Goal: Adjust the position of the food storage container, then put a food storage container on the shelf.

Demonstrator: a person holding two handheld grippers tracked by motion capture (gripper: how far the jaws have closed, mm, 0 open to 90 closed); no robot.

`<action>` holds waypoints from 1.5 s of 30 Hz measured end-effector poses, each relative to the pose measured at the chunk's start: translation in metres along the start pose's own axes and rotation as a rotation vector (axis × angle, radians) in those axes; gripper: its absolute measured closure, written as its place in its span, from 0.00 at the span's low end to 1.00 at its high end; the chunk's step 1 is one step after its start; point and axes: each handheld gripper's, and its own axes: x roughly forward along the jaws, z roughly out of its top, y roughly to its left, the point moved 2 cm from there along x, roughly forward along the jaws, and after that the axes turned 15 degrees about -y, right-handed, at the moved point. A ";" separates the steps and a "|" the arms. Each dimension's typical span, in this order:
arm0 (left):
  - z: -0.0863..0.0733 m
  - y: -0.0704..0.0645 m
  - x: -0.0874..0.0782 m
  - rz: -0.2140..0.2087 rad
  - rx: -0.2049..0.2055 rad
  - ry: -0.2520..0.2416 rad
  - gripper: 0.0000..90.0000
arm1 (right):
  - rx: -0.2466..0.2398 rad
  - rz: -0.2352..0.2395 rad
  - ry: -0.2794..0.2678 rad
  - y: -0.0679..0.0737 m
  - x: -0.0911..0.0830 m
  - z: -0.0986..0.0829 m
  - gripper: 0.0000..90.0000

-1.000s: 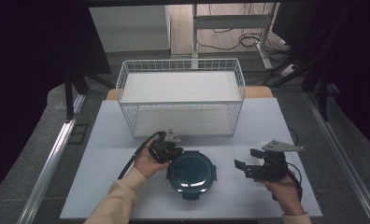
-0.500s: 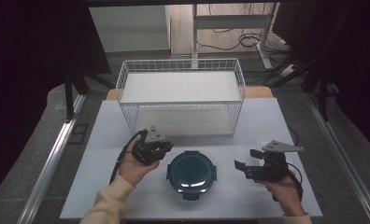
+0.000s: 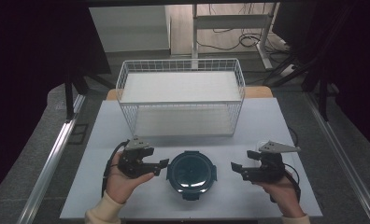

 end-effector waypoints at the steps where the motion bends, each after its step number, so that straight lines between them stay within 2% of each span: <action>1: -0.001 0.001 -0.002 -0.006 -0.012 -0.004 0.31 | 0.002 0.000 0.000 0.001 0.000 0.000 0.18; 3: 0.000 0.001 -0.002 -0.010 -0.028 -0.012 0.29 | 0.005 0.001 0.001 0.002 0.000 0.001 0.18; 6: 0.000 -0.002 -0.001 -0.008 -0.026 -0.014 0.25 | 0.010 -0.004 -0.006 0.002 -0.002 0.003 0.18; 8: 0.000 0.000 -0.002 -0.003 -0.038 -0.017 0.23 | 0.023 -0.016 -0.008 0.001 -0.003 0.004 0.18; 12: -0.001 0.008 -0.005 -0.002 -0.089 -0.034 0.20 | 0.041 -0.016 -0.007 0.002 -0.003 0.004 0.17; 18: -0.009 0.018 -0.003 -0.029 -0.188 -0.032 0.16 | 0.070 0.007 0.022 0.010 0.004 0.002 0.16; 23: -0.014 0.019 0.002 -0.041 -0.199 -0.014 0.15 | 0.088 0.028 0.041 0.019 0.010 0.001 0.15; 28: -0.020 0.018 0.011 -0.052 -0.211 0.010 0.14 | 0.135 0.034 0.062 0.023 0.019 -0.004 0.13; 37: -0.030 0.017 0.026 -0.129 -0.301 0.049 0.11 | 0.228 0.070 0.106 0.033 0.042 -0.016 0.12; 43: -0.032 0.019 0.028 -0.123 -0.320 0.057 0.11 | 0.252 0.082 0.130 0.035 0.050 -0.023 0.12; 45: -0.034 0.020 0.029 -0.133 -0.334 0.061 0.11 | 0.267 0.080 0.132 0.034 0.052 -0.024 0.12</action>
